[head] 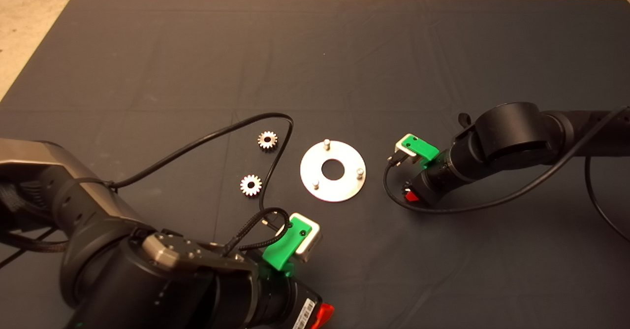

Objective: Install three planetary gears onto the carrier pins

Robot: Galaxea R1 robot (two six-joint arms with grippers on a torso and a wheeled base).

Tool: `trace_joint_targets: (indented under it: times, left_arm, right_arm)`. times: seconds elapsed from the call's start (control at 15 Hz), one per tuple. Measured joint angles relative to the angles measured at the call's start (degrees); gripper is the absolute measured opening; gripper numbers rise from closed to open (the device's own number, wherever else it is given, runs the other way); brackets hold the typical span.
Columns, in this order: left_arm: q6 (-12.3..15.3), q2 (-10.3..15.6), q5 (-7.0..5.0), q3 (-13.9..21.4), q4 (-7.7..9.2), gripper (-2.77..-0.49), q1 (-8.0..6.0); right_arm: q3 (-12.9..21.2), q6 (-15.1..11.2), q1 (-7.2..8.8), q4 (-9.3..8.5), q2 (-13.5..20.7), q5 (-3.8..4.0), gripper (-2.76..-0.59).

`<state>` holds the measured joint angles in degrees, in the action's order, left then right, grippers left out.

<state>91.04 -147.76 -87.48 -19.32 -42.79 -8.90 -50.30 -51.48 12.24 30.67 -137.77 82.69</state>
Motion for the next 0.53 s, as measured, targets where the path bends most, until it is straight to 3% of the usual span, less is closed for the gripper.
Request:
trace_joint_targets:
  times: [0.53]
  left_arm:
    - [0.0, -0.01, 0.0, 0.0, -0.01, -1.04, 0.0]
  right_arm:
    - [0.52, 0.0, -0.02, 0.02, 0.02, 0.05, -2.31]
